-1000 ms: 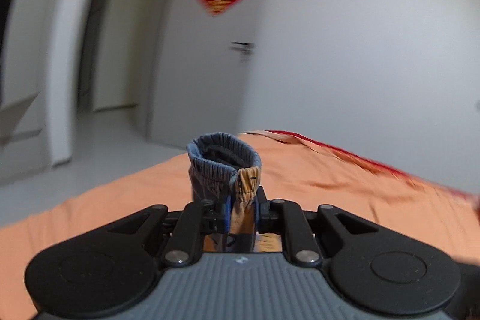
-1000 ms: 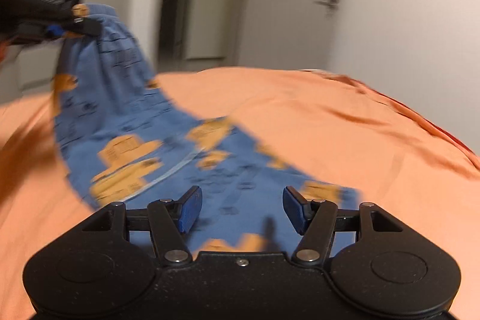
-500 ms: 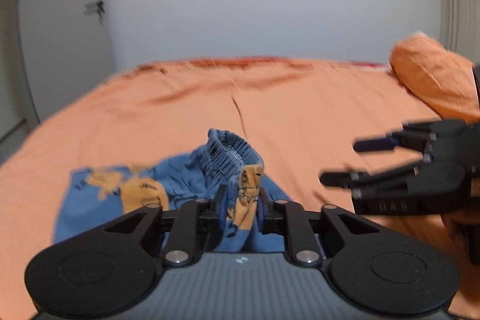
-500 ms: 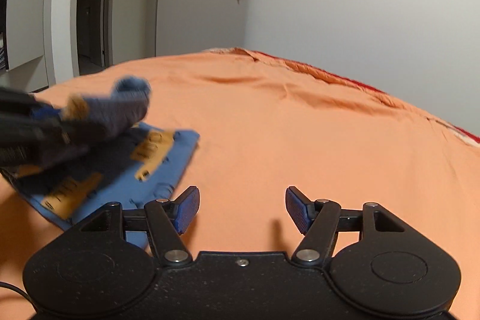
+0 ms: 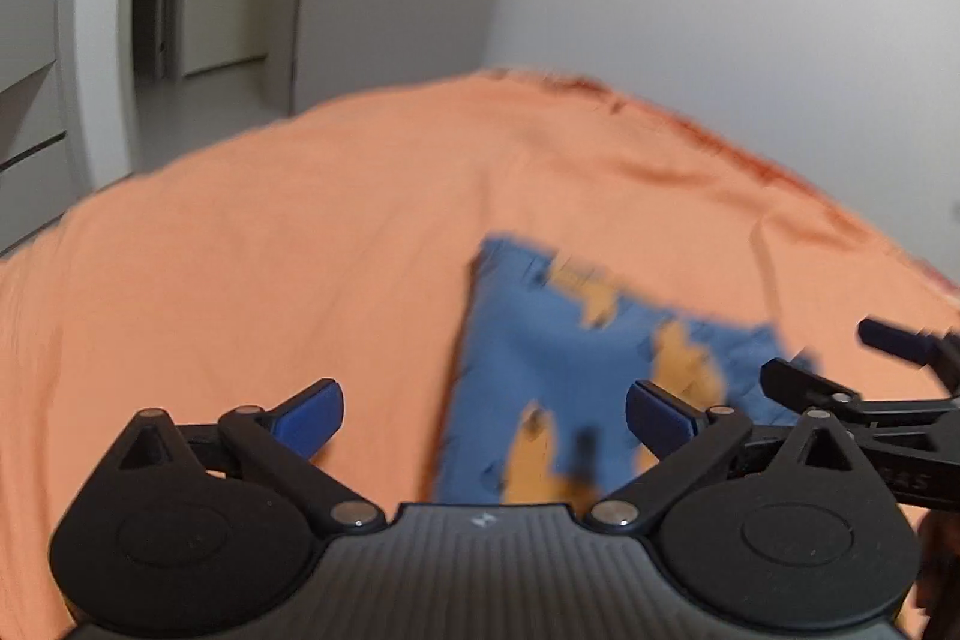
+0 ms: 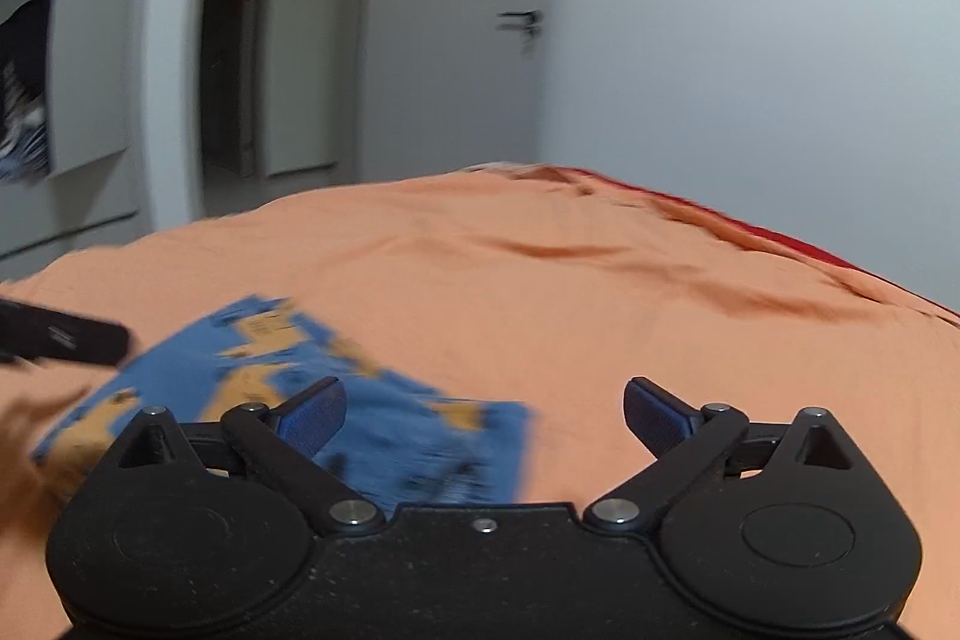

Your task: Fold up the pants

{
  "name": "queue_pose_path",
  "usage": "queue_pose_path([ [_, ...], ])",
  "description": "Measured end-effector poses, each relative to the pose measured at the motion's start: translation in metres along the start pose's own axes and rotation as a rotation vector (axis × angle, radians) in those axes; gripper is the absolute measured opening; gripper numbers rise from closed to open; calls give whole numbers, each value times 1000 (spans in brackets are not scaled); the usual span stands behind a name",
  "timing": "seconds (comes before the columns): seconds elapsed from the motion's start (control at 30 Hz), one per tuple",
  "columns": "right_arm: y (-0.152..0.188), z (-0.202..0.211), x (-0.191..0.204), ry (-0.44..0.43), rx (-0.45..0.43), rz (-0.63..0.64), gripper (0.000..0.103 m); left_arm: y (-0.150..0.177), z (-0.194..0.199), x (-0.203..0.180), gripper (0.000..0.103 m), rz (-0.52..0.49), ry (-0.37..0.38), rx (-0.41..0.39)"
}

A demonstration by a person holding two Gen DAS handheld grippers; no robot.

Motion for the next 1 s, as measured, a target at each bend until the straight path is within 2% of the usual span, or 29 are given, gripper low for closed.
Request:
queue_pose_path([
  [0.07,10,-13,18,-27,90,41,100,21,-12,2,100,-48,-60,86],
  [0.17,46,-1,15,58,172,96,102,36,-1,10,103,-93,-21,44],
  [0.23,65,26,5,43,130,63,102,40,3,15,102,-97,-16,45],
  [0.3,68,42,1,26,107,15,102,32,10,19,102,-57,-21,39],
  [0.4,48,53,10,-5,15,61,102,2,19,11,103,-11,26,-61],
  [0.5,14,34,13,35,-38,116,102,-34,3,-16,103,-51,42,-147],
  [0.57,3,6,12,62,-19,142,102,-42,-25,-36,103,-151,22,-168],
  [0.63,9,-24,6,120,35,209,102,-36,-56,-49,102,-253,-59,-147],
  [0.67,18,-34,-1,174,69,235,102,-34,-64,-51,102,-272,-67,-130],
  [0.7,26,-38,-10,187,90,228,102,-33,-61,-46,102,-249,-45,-130],
  [0.77,29,-28,-25,125,53,96,102,-38,-49,-38,102,-188,-35,-150],
  [0.8,26,-18,-28,139,26,56,102,-41,-40,-31,103,-157,-37,-161],
  [0.9,17,2,-15,112,-30,74,102,-35,-15,-18,103,-77,3,-161],
  [0.93,16,4,-5,87,-29,81,102,-27,-12,-18,103,-79,19,-147],
  [1.0,22,-1,16,43,-1,130,102,-3,-11,-17,103,-143,-9,-100],
])
Point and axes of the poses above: each gripper's, at about its wrist camera, not at the fingertips, and z roughly against the way its jaws point, x to its left, y to its underside, the point moved 6 cm from there along -z, roughly the way its jaws point, and after that the axes turned 14 degrees about -y, right-handed, at the moved point
